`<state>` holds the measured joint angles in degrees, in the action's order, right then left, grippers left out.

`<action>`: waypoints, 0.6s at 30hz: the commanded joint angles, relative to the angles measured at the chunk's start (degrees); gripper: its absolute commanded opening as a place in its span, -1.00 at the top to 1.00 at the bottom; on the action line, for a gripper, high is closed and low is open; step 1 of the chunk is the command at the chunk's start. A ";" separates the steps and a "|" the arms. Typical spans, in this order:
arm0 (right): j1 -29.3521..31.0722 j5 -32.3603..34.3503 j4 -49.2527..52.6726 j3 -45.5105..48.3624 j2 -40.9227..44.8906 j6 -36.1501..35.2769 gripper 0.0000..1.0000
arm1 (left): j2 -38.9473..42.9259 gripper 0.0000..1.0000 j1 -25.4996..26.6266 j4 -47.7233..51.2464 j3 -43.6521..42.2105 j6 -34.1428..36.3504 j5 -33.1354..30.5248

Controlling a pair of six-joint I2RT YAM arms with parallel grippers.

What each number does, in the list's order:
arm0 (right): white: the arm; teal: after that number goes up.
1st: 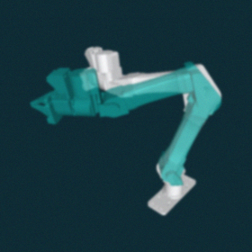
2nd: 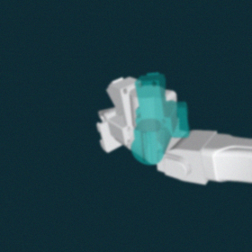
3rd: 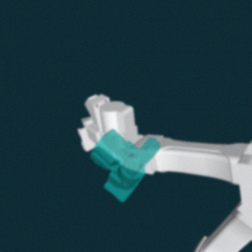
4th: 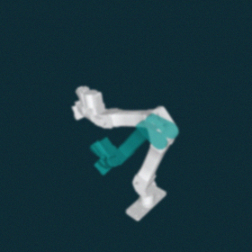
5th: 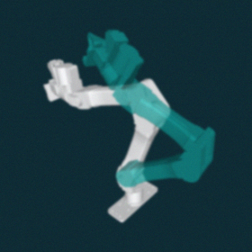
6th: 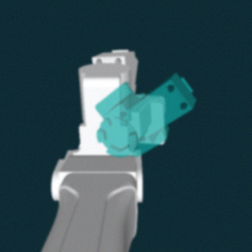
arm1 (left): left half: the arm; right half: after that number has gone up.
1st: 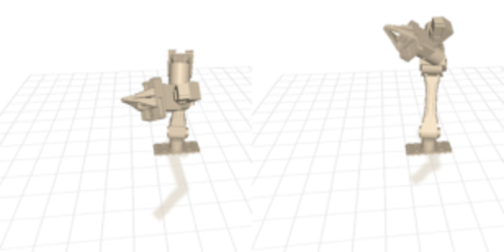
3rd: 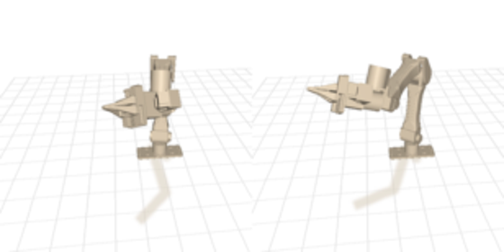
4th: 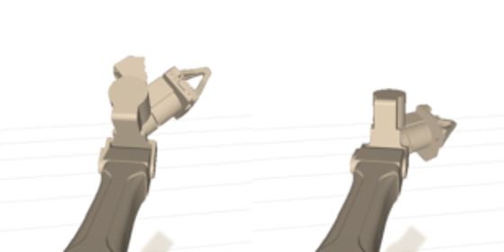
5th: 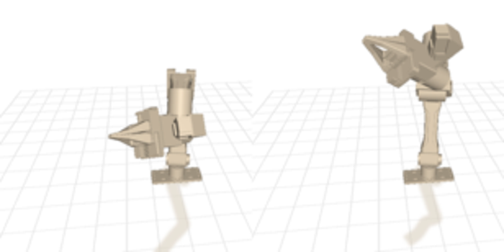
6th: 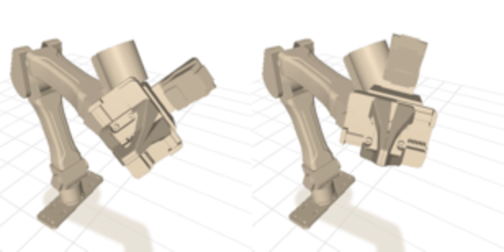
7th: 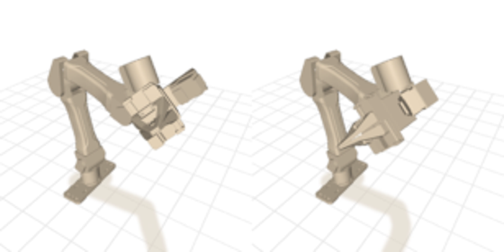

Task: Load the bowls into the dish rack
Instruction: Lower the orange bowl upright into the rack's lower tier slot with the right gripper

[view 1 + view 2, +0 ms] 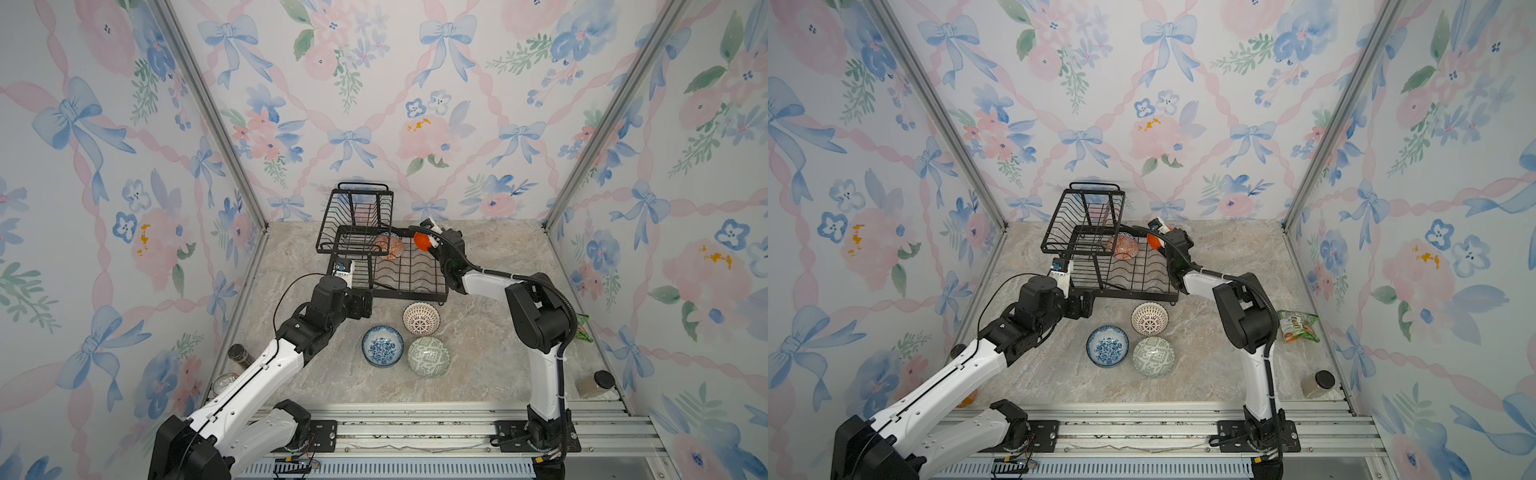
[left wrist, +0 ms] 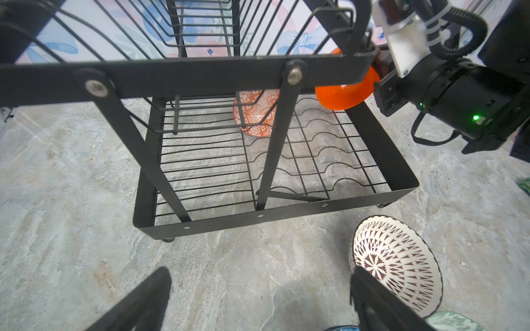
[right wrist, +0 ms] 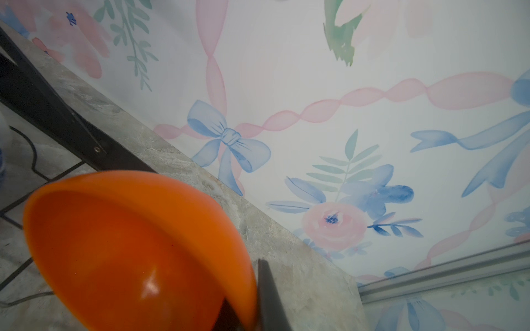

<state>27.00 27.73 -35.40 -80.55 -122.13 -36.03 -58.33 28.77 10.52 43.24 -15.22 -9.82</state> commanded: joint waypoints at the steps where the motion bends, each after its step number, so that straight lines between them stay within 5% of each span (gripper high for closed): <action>1: -0.45 1.37 -6.52 -3.56 -1.55 -2.26 1.00 | -0.12 -0.96 -0.52 0.11 -0.62 -0.08 0.94; 18: -0.92 -2.57 -4.26 -9.79 -8.20 -6.28 1.00 | 0.67 -0.96 -0.65 0.10 -2.65 2.89 4.65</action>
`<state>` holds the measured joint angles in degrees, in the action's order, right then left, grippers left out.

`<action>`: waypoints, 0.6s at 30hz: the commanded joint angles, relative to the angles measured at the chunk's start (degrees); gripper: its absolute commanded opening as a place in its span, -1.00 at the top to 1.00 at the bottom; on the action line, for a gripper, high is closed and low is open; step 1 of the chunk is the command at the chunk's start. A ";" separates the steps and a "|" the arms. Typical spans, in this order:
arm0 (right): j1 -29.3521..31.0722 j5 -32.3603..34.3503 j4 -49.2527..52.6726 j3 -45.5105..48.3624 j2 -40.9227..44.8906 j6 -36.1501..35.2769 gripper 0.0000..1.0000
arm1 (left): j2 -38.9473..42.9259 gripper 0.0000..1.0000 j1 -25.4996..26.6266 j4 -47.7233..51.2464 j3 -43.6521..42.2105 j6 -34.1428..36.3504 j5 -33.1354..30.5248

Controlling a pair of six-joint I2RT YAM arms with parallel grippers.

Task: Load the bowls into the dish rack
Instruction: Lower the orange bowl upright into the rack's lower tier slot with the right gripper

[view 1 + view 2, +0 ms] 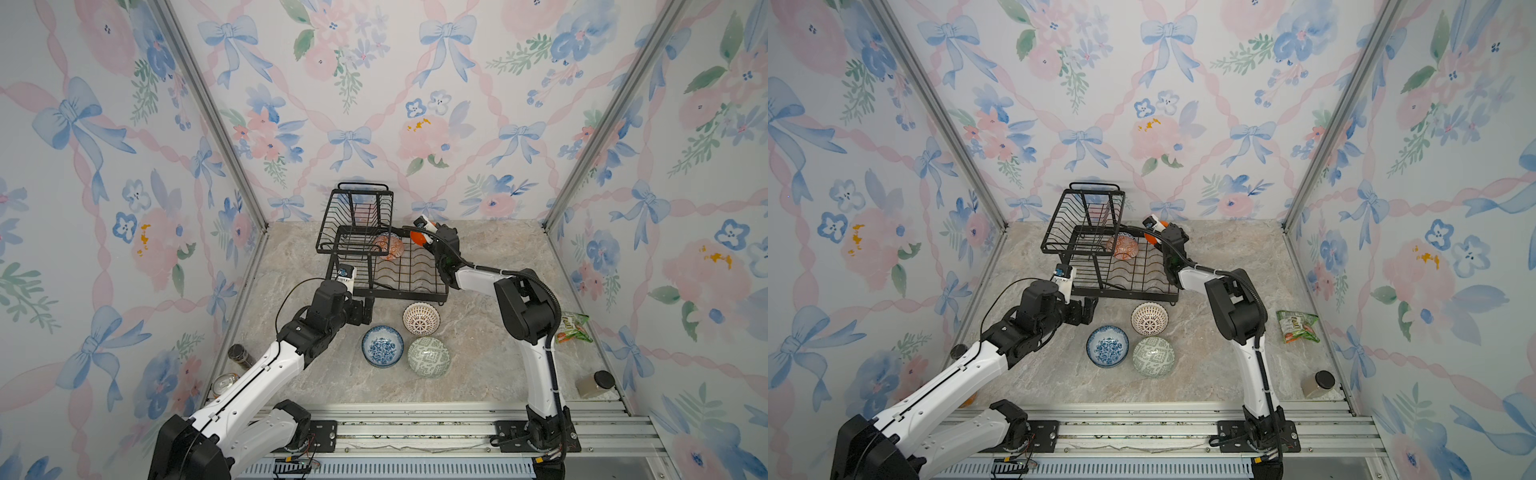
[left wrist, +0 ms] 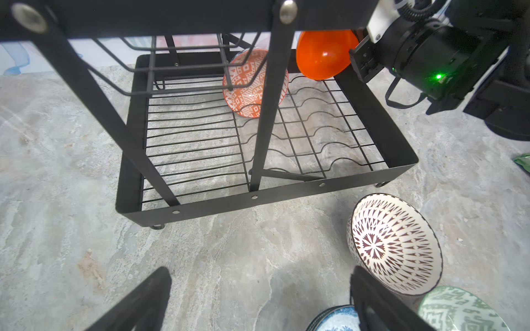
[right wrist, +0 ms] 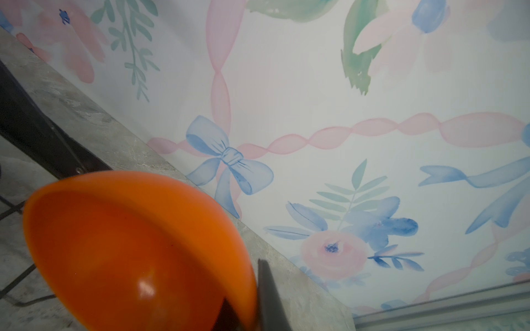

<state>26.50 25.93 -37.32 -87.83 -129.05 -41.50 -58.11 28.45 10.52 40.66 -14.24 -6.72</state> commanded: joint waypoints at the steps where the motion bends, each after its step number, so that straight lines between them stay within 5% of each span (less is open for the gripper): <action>1: -0.40 -0.88 -2.47 -2.45 -1.46 -1.05 1.00 | 0.30 -0.96 -0.32 -0.01 0.01 2.06 1.78; 18: 0.34 0.02 -6.14 -4.37 -5.48 -8.00 1.00 | 0.37 -0.96 -0.32 0.07 0.28 2.80 2.57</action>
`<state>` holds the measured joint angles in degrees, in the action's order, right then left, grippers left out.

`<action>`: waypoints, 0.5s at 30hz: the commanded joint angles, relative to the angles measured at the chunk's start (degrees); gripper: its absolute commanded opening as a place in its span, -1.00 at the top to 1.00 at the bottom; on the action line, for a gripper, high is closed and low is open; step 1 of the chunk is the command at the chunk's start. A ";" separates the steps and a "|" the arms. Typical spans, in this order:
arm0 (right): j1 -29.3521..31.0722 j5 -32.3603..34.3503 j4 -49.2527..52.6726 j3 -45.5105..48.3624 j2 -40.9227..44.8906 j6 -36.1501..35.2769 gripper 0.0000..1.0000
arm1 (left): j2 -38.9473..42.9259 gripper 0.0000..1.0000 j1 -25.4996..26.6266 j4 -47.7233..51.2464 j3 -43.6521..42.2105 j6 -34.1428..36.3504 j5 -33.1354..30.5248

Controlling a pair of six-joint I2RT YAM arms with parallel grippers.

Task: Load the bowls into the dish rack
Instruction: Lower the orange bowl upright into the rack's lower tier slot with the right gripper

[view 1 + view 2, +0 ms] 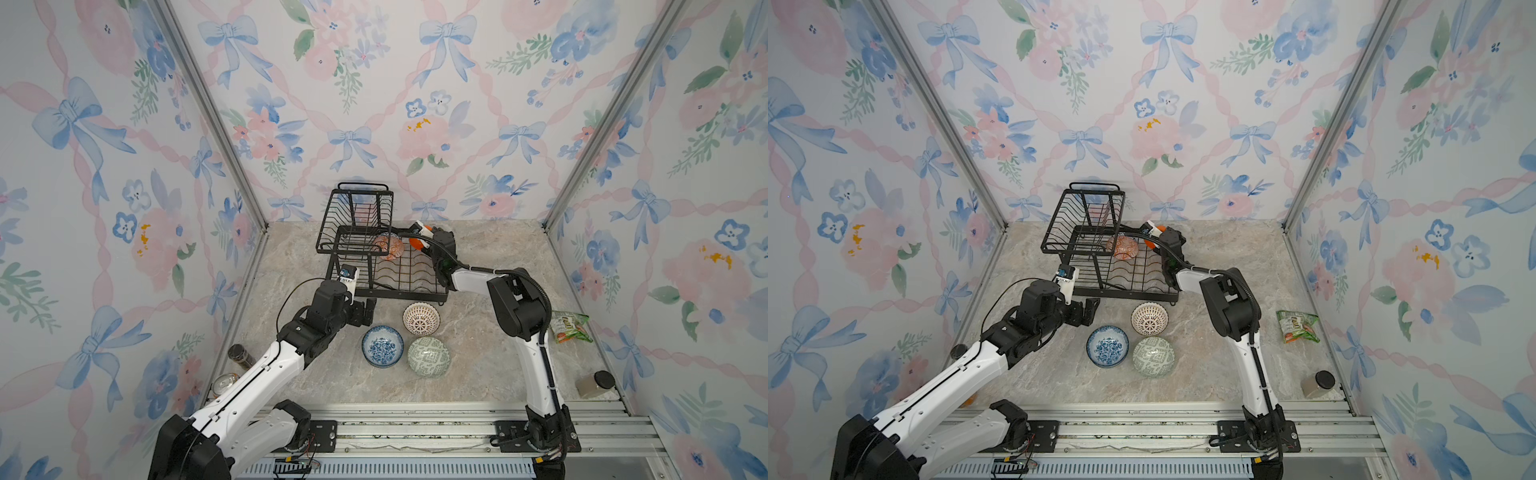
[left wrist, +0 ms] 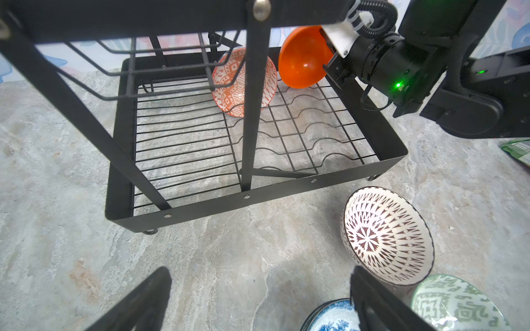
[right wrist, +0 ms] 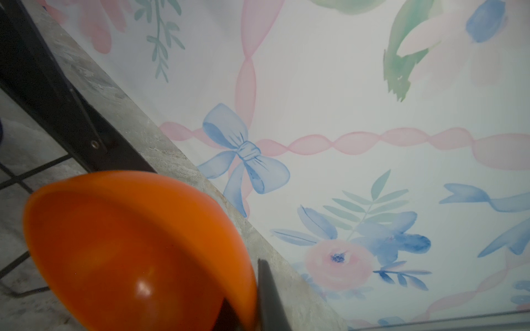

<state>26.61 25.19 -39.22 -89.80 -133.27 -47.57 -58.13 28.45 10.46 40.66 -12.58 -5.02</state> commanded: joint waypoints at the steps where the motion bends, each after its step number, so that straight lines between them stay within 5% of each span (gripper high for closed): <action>1: 0.24 0.78 -4.55 -2.41 -1.42 -2.45 1.00 | 0.39 -0.96 -0.32 0.11 0.27 1.15 0.84; 15: 0.98 1.73 -8.19 -3.97 -4.22 -9.21 1.00 | 0.83 -0.96 -0.32 0.17 -0.05 1.15 0.94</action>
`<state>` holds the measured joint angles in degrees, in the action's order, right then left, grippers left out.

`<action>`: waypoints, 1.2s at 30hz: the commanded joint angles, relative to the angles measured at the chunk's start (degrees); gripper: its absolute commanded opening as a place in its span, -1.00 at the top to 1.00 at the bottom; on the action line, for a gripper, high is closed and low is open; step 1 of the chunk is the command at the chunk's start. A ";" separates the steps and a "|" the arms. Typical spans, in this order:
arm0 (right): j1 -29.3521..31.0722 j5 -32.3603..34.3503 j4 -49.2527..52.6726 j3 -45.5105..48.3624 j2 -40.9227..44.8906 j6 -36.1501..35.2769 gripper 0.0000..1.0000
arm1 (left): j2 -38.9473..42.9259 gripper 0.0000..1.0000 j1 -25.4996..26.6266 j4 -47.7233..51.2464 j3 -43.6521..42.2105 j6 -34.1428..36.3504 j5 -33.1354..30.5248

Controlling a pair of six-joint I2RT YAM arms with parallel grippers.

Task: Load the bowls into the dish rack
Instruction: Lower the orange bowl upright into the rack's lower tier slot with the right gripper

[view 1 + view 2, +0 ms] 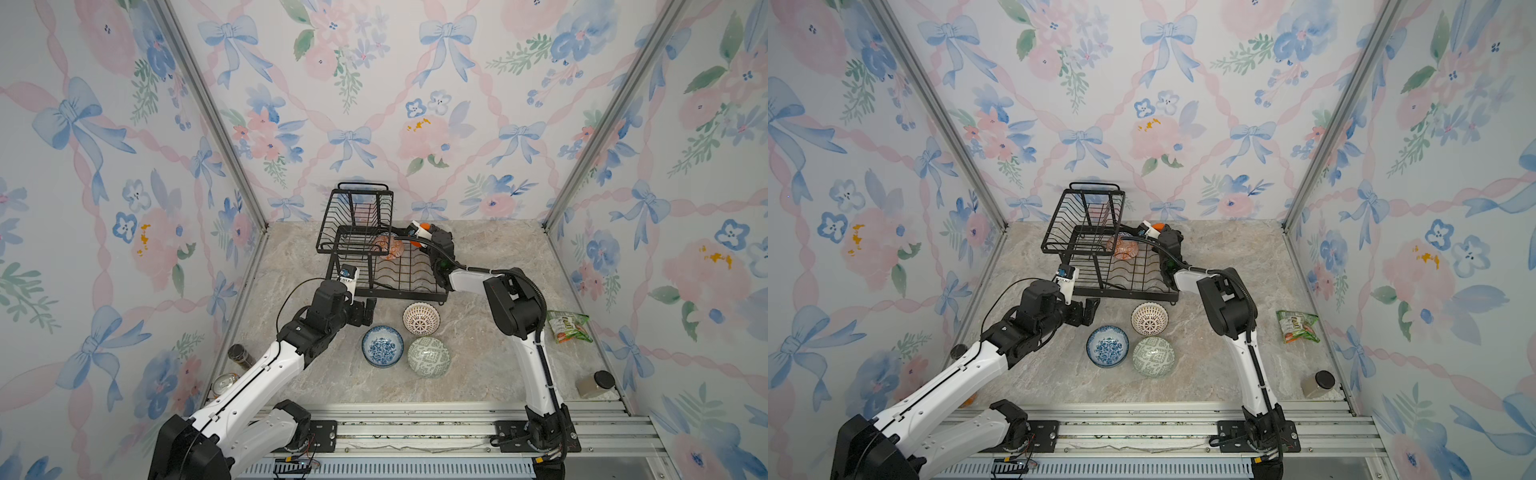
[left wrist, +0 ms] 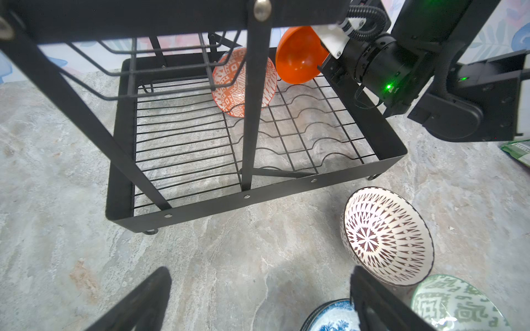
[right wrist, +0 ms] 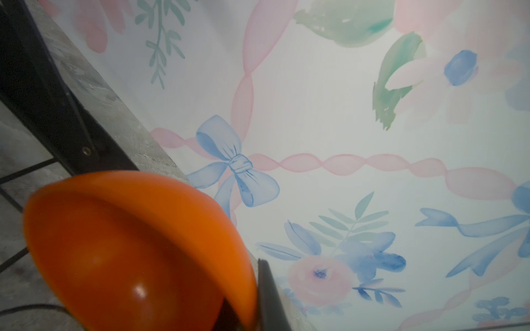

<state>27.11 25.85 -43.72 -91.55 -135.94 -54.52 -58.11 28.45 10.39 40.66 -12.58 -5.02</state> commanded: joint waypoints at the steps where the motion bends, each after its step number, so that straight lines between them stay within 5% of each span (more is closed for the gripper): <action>1: 0.50 1.41 -4.24 -2.18 -1.83 -2.71 1.00 | 0.80 -0.96 -0.26 0.24 -0.05 1.15 0.91; 36: 1.36 1.49 -10.44 1.55 -3.48 -9.11 1.00 | 2.07 -0.96 -0.38 0.26 -0.89 1.33 0.74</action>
<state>28.23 27.66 -51.24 -90.70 -138.17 -63.72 -56.77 28.45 10.37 40.62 -12.40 -5.02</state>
